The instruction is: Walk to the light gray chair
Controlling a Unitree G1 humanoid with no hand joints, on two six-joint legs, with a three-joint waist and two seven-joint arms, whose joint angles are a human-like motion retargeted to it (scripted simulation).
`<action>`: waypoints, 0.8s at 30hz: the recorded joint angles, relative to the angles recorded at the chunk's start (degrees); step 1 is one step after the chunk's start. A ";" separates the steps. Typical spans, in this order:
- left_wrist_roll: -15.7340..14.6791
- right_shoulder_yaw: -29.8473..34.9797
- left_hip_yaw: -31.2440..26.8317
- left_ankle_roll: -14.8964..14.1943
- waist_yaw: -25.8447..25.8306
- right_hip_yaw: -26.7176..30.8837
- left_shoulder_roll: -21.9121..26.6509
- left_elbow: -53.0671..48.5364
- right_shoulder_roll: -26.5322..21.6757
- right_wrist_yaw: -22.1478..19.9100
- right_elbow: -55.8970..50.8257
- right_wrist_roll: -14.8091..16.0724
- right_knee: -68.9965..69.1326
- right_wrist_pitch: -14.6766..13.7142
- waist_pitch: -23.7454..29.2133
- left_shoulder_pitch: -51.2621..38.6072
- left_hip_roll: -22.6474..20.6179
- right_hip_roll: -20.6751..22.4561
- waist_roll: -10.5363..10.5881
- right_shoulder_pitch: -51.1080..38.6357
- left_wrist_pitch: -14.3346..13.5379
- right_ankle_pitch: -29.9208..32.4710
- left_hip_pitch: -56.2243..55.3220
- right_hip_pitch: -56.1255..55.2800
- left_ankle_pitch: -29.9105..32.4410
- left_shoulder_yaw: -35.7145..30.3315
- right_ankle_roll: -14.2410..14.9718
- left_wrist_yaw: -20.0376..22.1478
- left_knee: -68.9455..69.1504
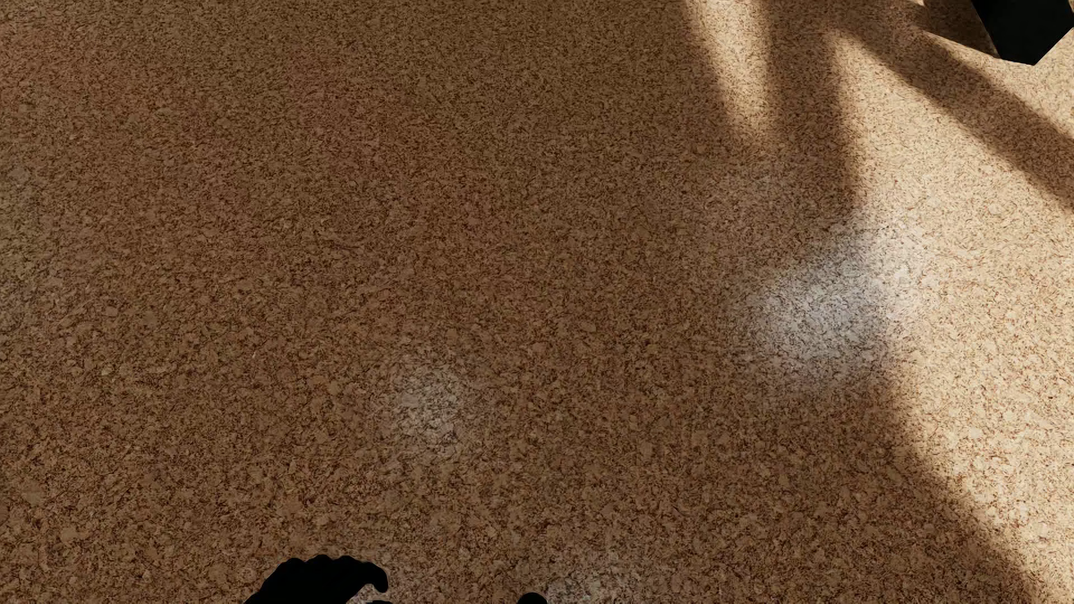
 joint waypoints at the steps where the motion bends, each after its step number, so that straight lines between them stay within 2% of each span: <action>1: 3.02 -1.50 -4.43 0.05 -0.12 6.92 2.52 0.92 0.34 -3.14 1.23 -4.04 10.64 4.06 0.93 -2.83 -1.03 3.73 -0.68 -0.95 1.56 0.03 -0.84 -4.01 -3.14 -0.01 -3.20 -3.55 6.02; 2: 16.46 -2.09 -8.42 0.05 -0.21 10.24 5.09 3.05 3.18 -9.22 2.86 -8.21 18.76 8.90 1.86 -9.05 -2.55 3.01 -1.26 -1.81 -1.89 -3.73 -0.49 -7.75 -5.37 -0.96 -7.45 -7.73 9.82; 3: 33.87 -2.71 -12.83 0.05 -0.75 10.58 3.70 4.22 7.68 -14.18 4.39 -7.88 23.74 11.57 2.57 -16.62 -5.40 -2.73 -1.83 -2.41 -8.08 -5.32 1.44 -11.77 -5.86 -3.24 -12.07 -10.77 9.80; 4: 42.44 -3.86 -18.61 0.05 -1.83 9.85 -3.70 5.23 12.02 -14.36 5.09 -2.97 25.20 10.66 3.01 -22.52 -8.83 -8.29 -2.48 -1.43 -11.86 -7.79 3.74 -15.39 -5.37 -5.31 -16.01 -11.87 8.19; 5: 39.25 -4.29 -24.94 0.05 -3.31 8.74 -13.71 6.24 14.69 -10.19 5.05 2.72 23.94 6.73 3.13 -25.43 -11.60 -10.19 -3.04 0.13 -13.04 -9.87 6.30 -18.73 -4.10 -6.28 -18.68 -10.42 5.65; 6: 29.42 -3.87 -31.46 0.05 -4.83 7.44 -22.15 8.06 15.71 -4.07 4.52 5.77 20.33 2.08 3.02 -27.35 -13.27 -9.59 -3.32 1.45 -13.34 -10.66 9.04 -21.55 -2.49 -7.98 -18.10 -9.35 2.65; 7: 16.76 -3.72 -37.34 0.01 -6.19 6.22 -27.99 9.70 16.06 1.28 3.23 6.46 14.43 -1.77 2.84 -28.37 -14.01 -7.98 -3.30 2.50 -13.48 -10.66 11.28 -23.93 -1.19 -10.98 -16.67 -8.63 0.35; 8: 5.75 -3.90 -42.30 -0.21 -7.30 5.38 -30.97 10.53 16.33 6.16 1.43 6.11 5.56 -4.31 2.64 -28.89 -13.87 -5.96 -3.01 3.04 -14.00 -11.11 13.16 -25.27 -0.11 -14.71 -14.06 -7.90 -1.29; 9: -1.76 -4.43 -46.60 -0.56 -8.15 6.00 -31.52 10.33 16.53 9.63 -0.34 5.27 -6.24 -5.50 2.46 -28.96 -13.11 -2.99 -2.50 2.69 -14.07 -12.43 14.29 -24.76 0.36 -18.08 -11.53 -7.64 -1.34; 10: -6.78 -5.27 -50.32 -1.13 -8.70 8.42 -30.36 9.12 16.62 11.50 -1.29 4.23 -19.98 -5.93 2.31 -28.32 -12.16 -0.05 -1.75 1.41 -13.82 -13.21 15.08 -22.07 0.45 -20.51 -8.38 -8.26 0.32; 11: -9.70 -6.26 -53.01 -1.19 -8.86 9.21 -28.19 7.86 16.46 11.21 -1.14 2.26 -30.64 -5.28 2.32 -26.91 -11.61 1.03 -0.95 -0.37 -13.22 -14.23 15.45 -18.39 0.61 -21.40 -7.71 -8.58 4.01; 12: -11.42 -6.87 -54.78 -1.39 -8.69 9.16 -25.35 7.13 16.33 8.91 0.16 -0.66 -33.19 -3.91 2.66 -24.97 -11.76 1.91 -0.10 -2.29 -11.73 -12.37 14.17 -15.95 1.48 -20.58 -4.84 -9.30 12.38; 13: -12.22 -6.47 -54.54 -1.89 -8.27 7.49 -22.40 7.44 16.00 5.19 2.50 -5.44 -28.91 -1.52 3.38 -22.70 -12.08 2.08 0.94 -4.34 -9.71 -12.29 10.40 -14.68 6.53 -17.95 -4.63 -9.39 25.56; 14: -10.71 -4.17 -52.15 -10.04 -7.70 3.37 -19.98 8.98 15.21 3.29 6.10 -13.03 -22.99 1.78 4.23 -20.32 -12.01 0.83 2.11 -6.96 -6.05 -16.67 4.29 -13.73 14.43 -13.68 -4.61 -8.65 41.21; 15: 2.02 -0.48 -47.10 -20.67 -7.11 0.00 -17.86 10.86 14.21 3.80 9.80 -21.52 -19.02 3.27 5.05 -18.74 -8.90 -0.48 3.05 -10.61 -0.67 -20.75 -2.51 -11.60 22.13 -9.01 -5.22 -7.81 54.26; 16: 28.03 2.05 -42.87 -19.87 -6.15 -2.52 -16.69 14.24 14.40 4.80 12.32 -28.45 -17.57 1.87 5.68 -17.34 -4.29 -1.19 3.67 -14.35 5.33 -23.61 -8.55 -8.48 21.07 -5.58 -5.61 -10.37 61.70; 17: 54.52 2.05 -39.19 -16.69 -5.00 -4.88 -19.57 19.22 16.58 4.59 11.97 -30.33 -19.03 0.91 5.96 -15.55 -0.17 -1.43 3.93 -17.13 7.22 -25.10 -13.61 -4.30 17.67 -0.90 -5.93 -15.31 64.37; 18: 59.83 1.05 -36.30 -16.69 -3.83 -7.37 -19.64 25.64 20.74 2.01 9.30 -27.70 -22.22 0.76 5.92 -14.33 2.78 -1.44 3.91 -19.08 12.88 -25.62 -17.76 0.39 16.81 4.02 -6.05 -15.73 63.24; 19: 61.29 -0.76 -34.09 -15.36 -2.73 -9.74 -30.04 26.21 22.18 -2.20 5.38 -21.58 -26.66 -1.90 5.61 -11.99 4.06 -1.45 3.54 -19.18 16.46 -25.31 -21.12 5.05 17.17 13.82 -6.04 -14.04 58.50; 20: 52.78 -1.17 -32.50 -15.21 -1.68 -11.80 -39.45 24.67 22.79 -4.67 0.84 -13.33 -30.64 -3.51 5.18 -12.15 4.29 -1.58 2.94 -19.88 17.86 -24.83 -23.89 8.83 16.96 24.54 -5.88 -13.16 51.26; 21: 38.27 0.72 -30.41 -14.83 -0.61 -13.49 -43.37 23.07 21.79 -6.54 -3.22 -5.84 -33.33 -4.58 4.67 -12.24 4.82 -1.88 2.27 -21.54 17.17 -24.48 -25.68 11.53 16.55 33.93 -5.61 -13.88 41.73; 22: 25.58 3.47 -28.73 -15.18 0.42 -14.98 -43.28 23.37 20.18 -7.84 -7.55 -0.12 -35.31 -5.67 4.19 -12.30 4.74 -2.05 1.60 -22.85 16.17 -24.36 -26.40 13.69 16.49 40.02 -5.25 -15.64 29.83; 23: 18.19 6.04 -27.93 -16.34 1.35 -16.25 -41.13 25.42 17.78 -8.42 -11.45 3.70 -37.10 -6.02 3.81 -11.86 3.87 -2.31 1.00 -24.90 14.83 -24.72 -25.60 15.77 18.20 42.53 -4.65 -16.78 15.32; 24: 13.87 8.18 -28.07 -15.57 2.21 -17.43 -38.15 28.62 15.32 -8.64 -15.01 5.25 -39.66 -5.70 3.51 -11.17 2.64 -2.37 0.44 -26.59 12.74 -24.98 -23.57 18.42 20.00 43.16 -3.98 -16.27 0.40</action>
